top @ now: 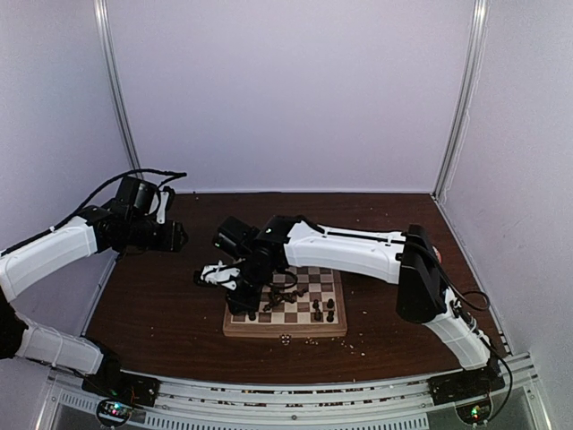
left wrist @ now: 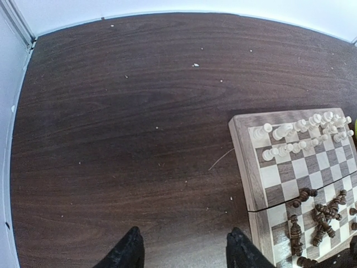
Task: Set up the chess pieces on the board
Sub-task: Place the rook at h8.
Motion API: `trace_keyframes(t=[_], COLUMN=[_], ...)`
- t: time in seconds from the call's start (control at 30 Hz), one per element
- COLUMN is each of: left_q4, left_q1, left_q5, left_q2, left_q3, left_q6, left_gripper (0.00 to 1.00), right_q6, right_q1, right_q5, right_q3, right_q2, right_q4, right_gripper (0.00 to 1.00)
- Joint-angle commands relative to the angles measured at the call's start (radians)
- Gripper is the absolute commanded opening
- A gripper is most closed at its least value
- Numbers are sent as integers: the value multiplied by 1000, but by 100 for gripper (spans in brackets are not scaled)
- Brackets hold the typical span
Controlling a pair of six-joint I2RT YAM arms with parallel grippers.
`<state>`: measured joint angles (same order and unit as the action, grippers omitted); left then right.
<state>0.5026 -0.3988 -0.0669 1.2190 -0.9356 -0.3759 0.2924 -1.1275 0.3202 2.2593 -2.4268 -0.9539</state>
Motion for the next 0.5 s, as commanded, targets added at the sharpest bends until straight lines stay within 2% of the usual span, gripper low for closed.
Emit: trace_keyframes(t=[0.0, 0.47], left_q4=[-20, -28], left_q1=[8, 7], left_q5=[14, 34], left_q2=[9, 18], left_q3=[-12, -9], left_q6=[11, 9], left_gripper=[53, 53], right_q6=[11, 16], right_q1=[-7, -7], right_q5=[-10, -22], right_q3=[-7, -15], right_q2=[-22, -39], right_q4=[-7, -12], right_gripper=[10, 12])
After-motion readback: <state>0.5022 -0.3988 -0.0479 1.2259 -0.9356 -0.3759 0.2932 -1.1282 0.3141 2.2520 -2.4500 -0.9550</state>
